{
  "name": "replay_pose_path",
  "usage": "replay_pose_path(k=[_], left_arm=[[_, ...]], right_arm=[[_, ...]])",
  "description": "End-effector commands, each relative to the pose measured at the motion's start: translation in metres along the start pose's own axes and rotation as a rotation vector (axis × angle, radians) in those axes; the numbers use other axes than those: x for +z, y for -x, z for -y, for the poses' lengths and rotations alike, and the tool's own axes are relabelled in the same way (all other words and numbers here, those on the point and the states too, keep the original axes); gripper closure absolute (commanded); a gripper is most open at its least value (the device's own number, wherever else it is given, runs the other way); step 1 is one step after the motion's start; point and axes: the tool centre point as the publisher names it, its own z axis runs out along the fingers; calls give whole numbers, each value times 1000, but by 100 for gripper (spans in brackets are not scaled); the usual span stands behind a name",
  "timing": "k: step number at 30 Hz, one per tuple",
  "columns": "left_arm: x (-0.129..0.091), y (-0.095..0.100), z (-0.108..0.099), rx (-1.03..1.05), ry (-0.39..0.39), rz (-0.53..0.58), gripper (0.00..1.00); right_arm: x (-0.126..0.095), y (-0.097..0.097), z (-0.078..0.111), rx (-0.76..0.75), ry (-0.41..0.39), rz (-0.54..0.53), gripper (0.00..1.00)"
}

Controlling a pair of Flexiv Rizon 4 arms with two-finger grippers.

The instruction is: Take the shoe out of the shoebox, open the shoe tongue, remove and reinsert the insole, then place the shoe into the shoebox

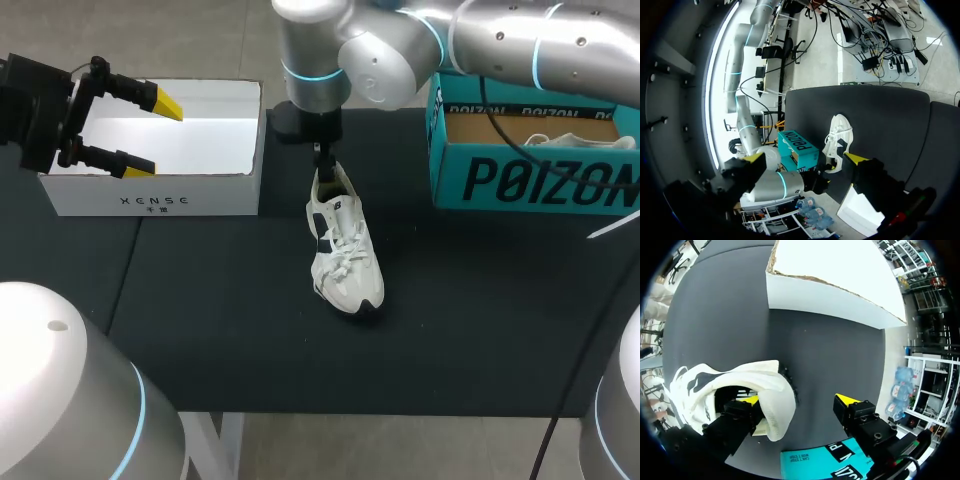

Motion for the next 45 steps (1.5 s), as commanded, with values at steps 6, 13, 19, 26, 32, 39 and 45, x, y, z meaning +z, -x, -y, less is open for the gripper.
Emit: replay_pose_path(k=[6,13,19,26,32,39,45], left_arm=[[0,0,-1,1,-2,-3,0],[0,0,-1,1,-2,-3,0],[0,0,-1,1,-2,-3,0],[0,0,-1,1,-2,-3,0],[0,0,-1,1,-2,-3,0],[0,0,-1,1,-2,-3,0],[0,0,-1,1,-2,-3,0]], right_arm=[[11,5,7,10,-9,-27,30],[26,-9,4,16,-39,-64,84],[9,-15,14,95,-57,-54,100],[-60,-12,32,315,-64,-28,100],[-106,-2,47,540,-56,-18,100],[-135,14,64,676,-20,39,100],[-152,17,76,723,-29,71,100]])
